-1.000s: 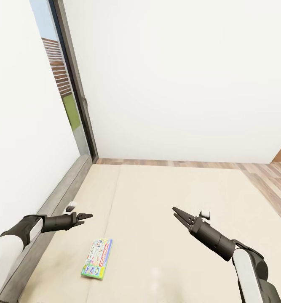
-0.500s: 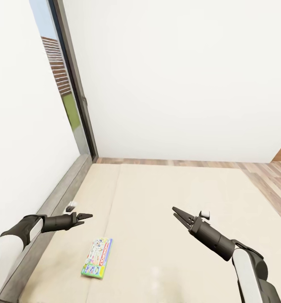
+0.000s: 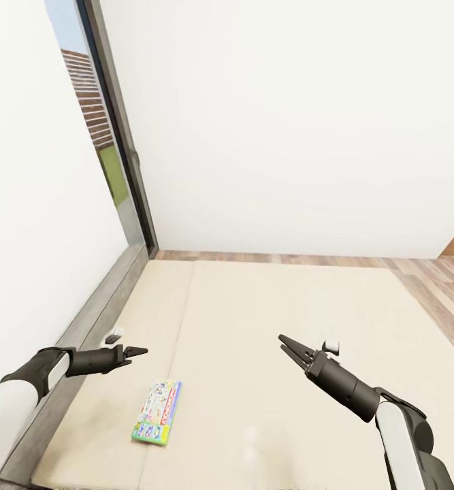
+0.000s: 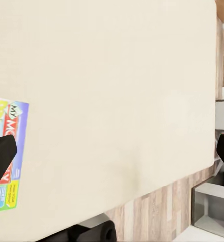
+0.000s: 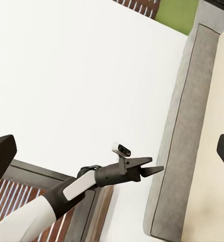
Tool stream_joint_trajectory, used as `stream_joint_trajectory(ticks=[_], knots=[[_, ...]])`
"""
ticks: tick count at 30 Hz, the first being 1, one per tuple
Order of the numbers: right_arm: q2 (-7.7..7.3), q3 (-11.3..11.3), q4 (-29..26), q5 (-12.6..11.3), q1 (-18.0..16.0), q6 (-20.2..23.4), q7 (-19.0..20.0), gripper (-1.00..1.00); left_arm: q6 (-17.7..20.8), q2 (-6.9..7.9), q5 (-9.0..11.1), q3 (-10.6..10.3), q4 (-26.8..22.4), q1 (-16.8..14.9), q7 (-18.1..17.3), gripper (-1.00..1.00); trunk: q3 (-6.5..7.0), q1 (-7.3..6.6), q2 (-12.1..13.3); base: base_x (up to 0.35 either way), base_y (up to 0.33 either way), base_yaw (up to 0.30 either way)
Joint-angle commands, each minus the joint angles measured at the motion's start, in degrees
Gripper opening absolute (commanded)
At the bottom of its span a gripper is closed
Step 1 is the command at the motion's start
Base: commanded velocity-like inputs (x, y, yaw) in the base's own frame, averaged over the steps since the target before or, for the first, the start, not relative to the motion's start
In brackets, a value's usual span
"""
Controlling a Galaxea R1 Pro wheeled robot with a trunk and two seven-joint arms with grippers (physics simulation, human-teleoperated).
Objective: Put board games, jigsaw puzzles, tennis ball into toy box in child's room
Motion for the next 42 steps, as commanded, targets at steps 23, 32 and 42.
stream_joint_trajectory(ticks=[23, 32, 42], knots=[[0.53, 0.0, 0.0, 0.8, -0.1, 0.3, -0.4, 1.00, -6.6, -5.28, 0.0, 0.1, 0.0, 0.0, 11.1, 1.00, -2.25, 0.03, -0.1, 0.000, 0.000, 0.000], [0.71, 0.1, 0.0, 0.9, -0.1, 0.3, -1.6, 1.00, -9.6, -6.05, 0.1, 0.1, 0.3, 0.0, 16.0, 1.00, -3.09, 0.03, -0.1, 0.000, 0.000, 0.000], [0.82, 0.4, 0.0, 0.9, -0.1, 0.3, -2.6, 1.00, -9.8, -6.16, 0.0, 0.1, 0.3, 0.0, 16.7, 1.00, -4.02, 0.03, -0.1, 0.000, 0.000, 0.000]])
